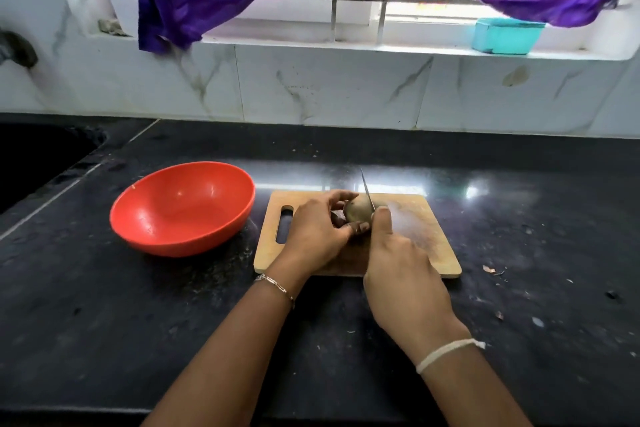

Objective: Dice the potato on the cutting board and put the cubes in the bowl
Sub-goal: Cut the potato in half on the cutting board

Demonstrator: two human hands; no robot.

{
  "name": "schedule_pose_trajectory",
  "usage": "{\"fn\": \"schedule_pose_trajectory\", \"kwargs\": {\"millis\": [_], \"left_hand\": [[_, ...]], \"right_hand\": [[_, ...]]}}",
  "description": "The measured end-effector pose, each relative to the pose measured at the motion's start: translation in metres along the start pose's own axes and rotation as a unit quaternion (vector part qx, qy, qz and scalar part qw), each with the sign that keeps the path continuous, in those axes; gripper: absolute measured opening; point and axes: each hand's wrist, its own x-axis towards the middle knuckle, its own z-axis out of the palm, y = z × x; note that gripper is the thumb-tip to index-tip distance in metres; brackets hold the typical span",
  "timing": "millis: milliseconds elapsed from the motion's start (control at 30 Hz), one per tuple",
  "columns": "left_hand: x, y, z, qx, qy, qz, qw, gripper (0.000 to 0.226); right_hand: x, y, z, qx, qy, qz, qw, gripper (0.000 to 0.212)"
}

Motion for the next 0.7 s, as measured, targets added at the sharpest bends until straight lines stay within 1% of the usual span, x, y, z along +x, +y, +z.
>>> {"fn": "schedule_pose_trajectory", "kwargs": {"millis": [100,200,300,433,567,700], "left_hand": [[-0.002,0.003,0.000,0.001,0.002,0.004,1.000,0.045],[-0.003,0.004,-0.001,-0.005,0.003,0.003,1.000,0.047],[-0.003,0.004,-0.002,-0.021,-0.009,0.002,1.000,0.047],[-0.004,0.001,-0.002,-0.031,-0.011,0.000,0.999,0.047],[-0.004,0.001,-0.002,-0.029,-0.009,0.004,1.000,0.045],[-0.003,0.002,-0.002,-0.018,0.008,-0.005,1.000,0.047]], "right_hand": [[-0.001,0.004,0.001,0.010,0.002,-0.007,1.000,0.048],[-0.011,0.006,0.000,0.025,-0.016,-0.016,0.999,0.051],[-0.011,0.005,0.001,0.038,-0.032,-0.008,0.999,0.053],[0.004,0.003,0.002,0.037,-0.065,0.015,0.997,0.061],[0.006,0.002,0.004,0.018,-0.068,0.018,0.997,0.062],[-0.012,0.003,0.006,-0.007,-0.081,0.015,0.997,0.056]]}}
